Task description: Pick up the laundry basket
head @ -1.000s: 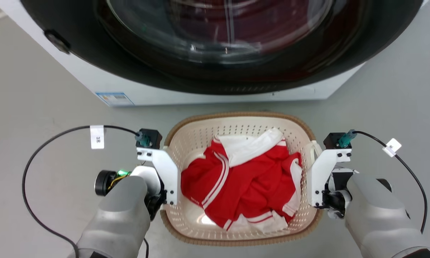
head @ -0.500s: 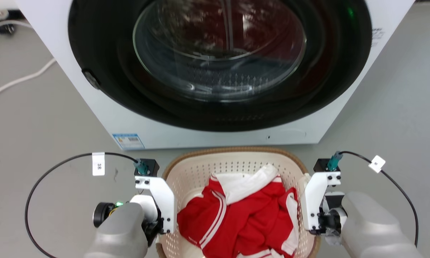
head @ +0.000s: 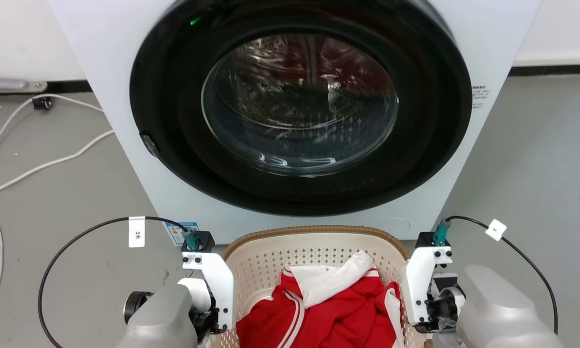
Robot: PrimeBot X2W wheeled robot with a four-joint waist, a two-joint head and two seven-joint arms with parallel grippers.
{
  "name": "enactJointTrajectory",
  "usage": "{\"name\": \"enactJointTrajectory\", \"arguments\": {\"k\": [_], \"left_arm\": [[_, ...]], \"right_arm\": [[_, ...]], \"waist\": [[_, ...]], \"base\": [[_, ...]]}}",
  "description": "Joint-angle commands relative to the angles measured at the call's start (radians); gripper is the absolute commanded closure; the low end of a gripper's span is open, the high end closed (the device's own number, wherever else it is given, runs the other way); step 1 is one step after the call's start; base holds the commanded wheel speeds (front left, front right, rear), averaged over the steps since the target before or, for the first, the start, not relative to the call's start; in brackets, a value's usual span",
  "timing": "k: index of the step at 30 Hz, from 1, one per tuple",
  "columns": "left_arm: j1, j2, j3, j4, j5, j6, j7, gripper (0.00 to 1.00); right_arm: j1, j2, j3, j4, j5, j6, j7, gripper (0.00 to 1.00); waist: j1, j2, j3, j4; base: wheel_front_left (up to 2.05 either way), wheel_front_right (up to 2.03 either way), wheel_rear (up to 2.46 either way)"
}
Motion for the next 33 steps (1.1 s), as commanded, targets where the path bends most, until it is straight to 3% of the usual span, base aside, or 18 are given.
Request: {"name": "enactJointTrajectory", "arguments": {"k": [1,33], "left_arm": [[-0.003,-0.032,-0.006,-0.014,-0.006,-0.015,0.003,1.00],[-0.009,-0.020,-0.033,-0.009,-0.029,-0.001,0.019,1.00]], "right_arm": [[-0.017,0.034,0.006,-0.014,0.011,0.014,0.009,1.00],[0.012,0.032,0.052,0.025,0.084,0.014,0.060,1.00]], "waist": [[0.0002,-0.0001,-0.011,0.003],[0.0002,-0.0001,-0.099,-0.001]], "base": [[0.00,0.00,0.00],[0.00,0.00,0.00]]}}
